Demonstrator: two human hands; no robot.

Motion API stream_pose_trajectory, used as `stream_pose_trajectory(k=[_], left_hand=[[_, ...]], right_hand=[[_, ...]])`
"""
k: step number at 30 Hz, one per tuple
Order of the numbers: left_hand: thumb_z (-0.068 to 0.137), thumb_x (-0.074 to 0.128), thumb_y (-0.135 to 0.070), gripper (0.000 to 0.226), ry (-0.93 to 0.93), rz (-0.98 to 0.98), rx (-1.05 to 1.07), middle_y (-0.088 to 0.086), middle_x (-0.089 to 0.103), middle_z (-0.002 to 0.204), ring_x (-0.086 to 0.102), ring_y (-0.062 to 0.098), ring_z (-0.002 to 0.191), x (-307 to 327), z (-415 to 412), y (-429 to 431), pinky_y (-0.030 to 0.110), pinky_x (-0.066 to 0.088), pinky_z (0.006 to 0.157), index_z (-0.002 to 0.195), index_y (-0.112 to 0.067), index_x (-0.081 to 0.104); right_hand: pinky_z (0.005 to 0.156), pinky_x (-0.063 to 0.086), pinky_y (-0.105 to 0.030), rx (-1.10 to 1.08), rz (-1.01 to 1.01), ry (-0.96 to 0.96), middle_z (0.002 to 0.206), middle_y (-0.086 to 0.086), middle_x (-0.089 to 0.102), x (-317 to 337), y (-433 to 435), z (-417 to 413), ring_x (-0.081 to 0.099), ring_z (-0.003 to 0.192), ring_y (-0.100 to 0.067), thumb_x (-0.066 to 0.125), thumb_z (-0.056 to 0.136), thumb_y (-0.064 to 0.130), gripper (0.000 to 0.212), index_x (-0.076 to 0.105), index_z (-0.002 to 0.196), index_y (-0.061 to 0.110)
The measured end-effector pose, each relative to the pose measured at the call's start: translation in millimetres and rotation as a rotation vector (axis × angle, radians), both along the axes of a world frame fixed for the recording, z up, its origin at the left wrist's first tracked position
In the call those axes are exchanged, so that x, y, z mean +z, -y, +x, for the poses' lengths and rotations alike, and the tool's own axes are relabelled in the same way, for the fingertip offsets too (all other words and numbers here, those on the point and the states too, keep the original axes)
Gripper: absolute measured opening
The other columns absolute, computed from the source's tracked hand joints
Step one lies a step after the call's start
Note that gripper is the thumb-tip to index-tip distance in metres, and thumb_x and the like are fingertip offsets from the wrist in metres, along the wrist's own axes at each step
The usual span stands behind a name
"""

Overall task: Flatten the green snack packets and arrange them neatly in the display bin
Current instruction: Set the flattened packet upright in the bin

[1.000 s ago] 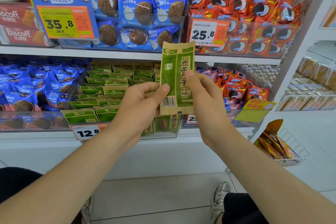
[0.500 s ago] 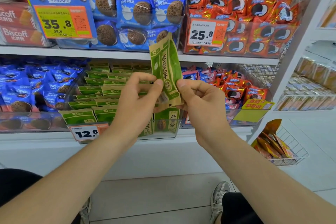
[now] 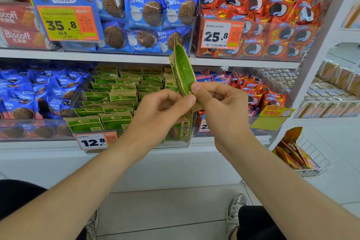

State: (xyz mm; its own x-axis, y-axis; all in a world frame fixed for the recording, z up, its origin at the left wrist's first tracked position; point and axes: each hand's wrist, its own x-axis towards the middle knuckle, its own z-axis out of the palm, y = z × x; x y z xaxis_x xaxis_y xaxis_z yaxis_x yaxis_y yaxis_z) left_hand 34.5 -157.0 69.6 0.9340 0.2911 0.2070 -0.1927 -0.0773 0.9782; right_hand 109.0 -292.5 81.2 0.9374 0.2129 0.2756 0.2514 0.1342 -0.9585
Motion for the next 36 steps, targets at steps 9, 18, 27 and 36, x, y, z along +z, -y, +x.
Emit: stream_pose_trajectory(k=[9,18,27,36], left_hand=[[0.103,0.064,-0.01,0.02,-0.048,0.087,0.054,0.007,0.078,0.102,0.076,0.024,0.102,-1.4,3.5,-3.2,0.045,0.062,0.098,0.09,-0.017,0.078],[0.108,0.052,-0.047,0.049,0.003,-0.132,0.254,0.01,0.07,0.091,0.073,0.025,0.083,5.9,1.8,-8.0,0.036,0.066,0.076,0.111,0.002,0.052],[0.114,0.043,-0.034,0.029,-0.006,0.284,0.09,-0.006,0.054,0.078,0.053,0.008,0.071,-3.9,-0.6,-3.8,0.026,0.047,0.066,0.101,-0.012,0.056],[0.114,0.042,-0.035,0.027,-0.022,0.427,0.068,0.003,0.059,0.079,0.058,0.019,0.071,-10.3,0.8,-11.2,0.044,0.05,0.072,0.094,-0.021,0.054]], right_hand=[[0.078,0.065,-0.04,0.037,-0.042,-0.093,0.086,-0.011,0.08,-0.6,0.0,2.0,0.075,0.078,-0.022,0.07,0.101,0.011,0.011,0.077,0.094,0.006],[0.065,0.058,-0.025,0.505,-0.418,0.063,0.072,-0.005,0.076,13.8,15.6,8.5,0.071,0.066,-0.016,0.077,0.094,0.003,0.01,0.073,0.086,0.007],[0.081,0.064,-0.057,0.282,-0.419,0.021,0.085,-0.013,0.079,9.2,7.9,6.8,0.078,0.081,-0.03,0.069,0.103,0.033,0.035,0.072,0.095,-0.001],[0.084,0.065,-0.047,0.292,-0.411,-0.008,0.081,-0.015,0.078,5.9,4.6,9.5,0.078,0.079,-0.029,0.065,0.104,0.014,0.026,0.072,0.08,0.006]])
